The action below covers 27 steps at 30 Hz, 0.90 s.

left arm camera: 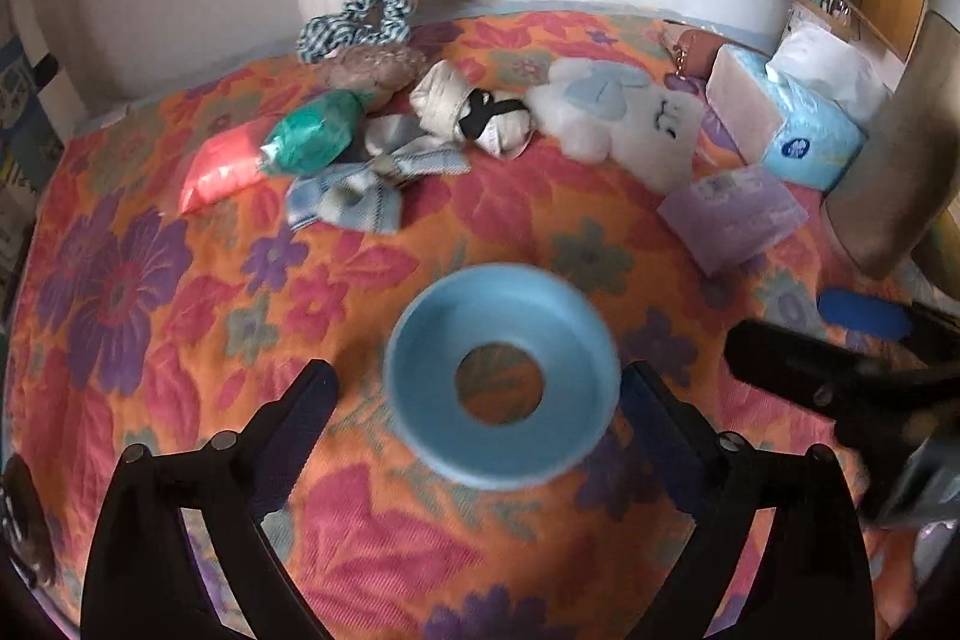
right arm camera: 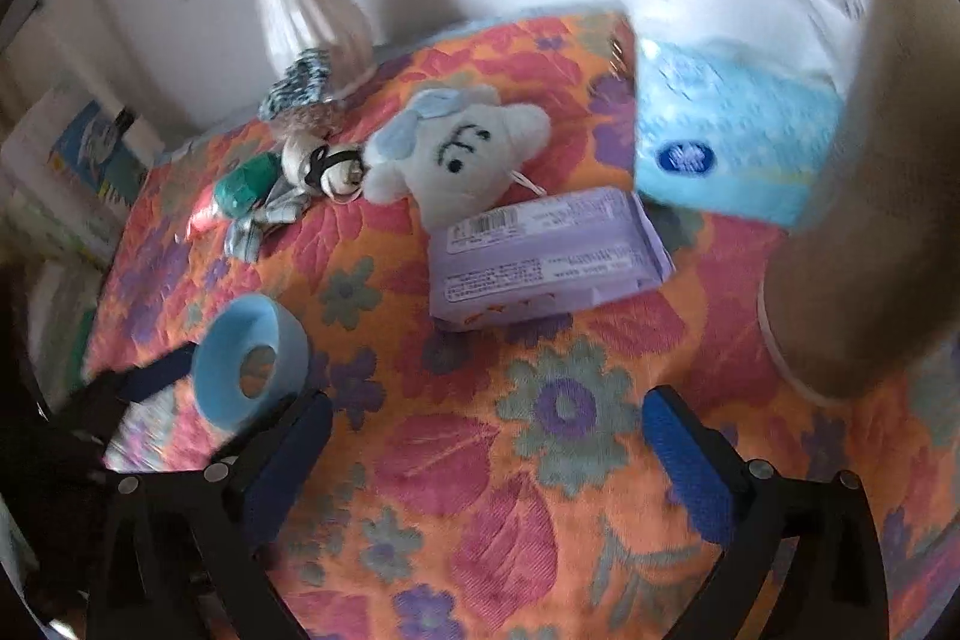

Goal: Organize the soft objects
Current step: 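Return both grippers to the quilt and grasp the light-blue ring bowl with the left gripper, then grasp the lilac wipes pack with the right gripper and lift it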

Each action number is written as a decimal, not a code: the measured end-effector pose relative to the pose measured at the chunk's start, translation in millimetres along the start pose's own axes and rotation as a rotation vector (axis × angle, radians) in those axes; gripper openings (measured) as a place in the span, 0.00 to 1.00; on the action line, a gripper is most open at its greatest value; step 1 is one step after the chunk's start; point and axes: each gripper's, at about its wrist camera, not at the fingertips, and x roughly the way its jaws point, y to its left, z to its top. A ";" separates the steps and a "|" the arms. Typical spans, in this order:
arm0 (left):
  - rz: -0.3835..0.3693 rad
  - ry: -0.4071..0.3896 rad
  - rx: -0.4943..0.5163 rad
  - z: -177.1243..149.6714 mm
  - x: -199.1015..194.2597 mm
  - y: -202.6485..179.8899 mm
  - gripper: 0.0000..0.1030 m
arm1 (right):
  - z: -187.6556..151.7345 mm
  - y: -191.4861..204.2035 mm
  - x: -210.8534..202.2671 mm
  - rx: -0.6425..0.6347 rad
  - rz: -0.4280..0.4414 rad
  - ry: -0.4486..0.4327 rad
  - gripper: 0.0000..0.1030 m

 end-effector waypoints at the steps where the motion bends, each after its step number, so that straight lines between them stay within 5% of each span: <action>1: 0.002 -0.016 -0.006 1.0 -0.4 0.9 0.62 | 2.9 -3.1 -0.3 0.040 0.011 0.015 1.00; 5: -0.003 -0.076 -0.008 -1.8 -11.7 3.5 0.61 | 16.4 -18.6 1.8 0.237 0.046 0.013 1.00; 10: 0.061 -0.154 -0.045 -14.5 -33.1 26.2 0.62 | 25.6 -12.8 7.5 0.346 -0.034 -0.051 1.00; 14: -0.041 -0.151 -0.142 -18.8 -31.6 57.6 0.62 | 33.3 -3.5 13.1 0.403 -0.160 -0.133 0.95; 21: -0.052 -0.220 -0.095 -23.5 -39.7 46.8 0.62 | 35.9 21.1 29.2 0.208 -0.365 -0.148 0.82; 27: -0.051 -0.230 -0.091 -22.2 -38.7 46.9 0.63 | 5.1 38.7 15.3 -0.086 -0.266 -0.128 0.42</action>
